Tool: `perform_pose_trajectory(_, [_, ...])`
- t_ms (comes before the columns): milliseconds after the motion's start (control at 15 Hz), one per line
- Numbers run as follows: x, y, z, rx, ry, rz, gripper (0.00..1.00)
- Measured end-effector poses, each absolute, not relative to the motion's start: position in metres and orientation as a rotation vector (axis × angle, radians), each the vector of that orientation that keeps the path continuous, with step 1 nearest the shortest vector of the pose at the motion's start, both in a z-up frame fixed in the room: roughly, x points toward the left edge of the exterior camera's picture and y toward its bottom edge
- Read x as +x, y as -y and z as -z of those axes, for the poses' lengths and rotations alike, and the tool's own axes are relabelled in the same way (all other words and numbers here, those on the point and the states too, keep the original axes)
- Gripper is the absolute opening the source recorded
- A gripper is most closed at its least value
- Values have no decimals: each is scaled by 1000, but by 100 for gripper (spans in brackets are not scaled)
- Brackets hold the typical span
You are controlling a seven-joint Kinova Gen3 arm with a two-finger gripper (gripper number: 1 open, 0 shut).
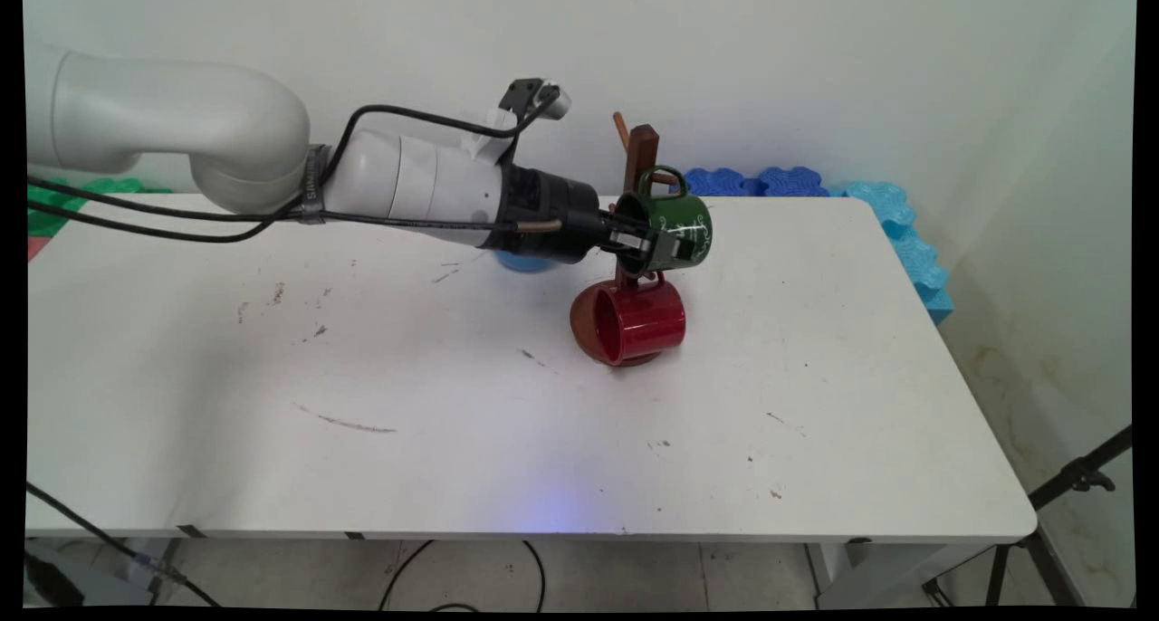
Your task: Place the picked object on the table
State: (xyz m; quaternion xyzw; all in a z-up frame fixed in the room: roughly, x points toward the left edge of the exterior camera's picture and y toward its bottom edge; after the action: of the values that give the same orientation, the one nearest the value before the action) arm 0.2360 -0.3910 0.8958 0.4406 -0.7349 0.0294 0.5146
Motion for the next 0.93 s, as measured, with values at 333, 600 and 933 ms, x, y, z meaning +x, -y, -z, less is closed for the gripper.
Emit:
perform_pose_trajectory(333, [230, 383, -906, 1016, 1746, -59, 0])
perform_pose_trajectory(600, [229, 372, -918, 976, 1734, -46, 0])
perform_pose_trajectory(933, [233, 356, -932, 936, 1744, -29, 0])
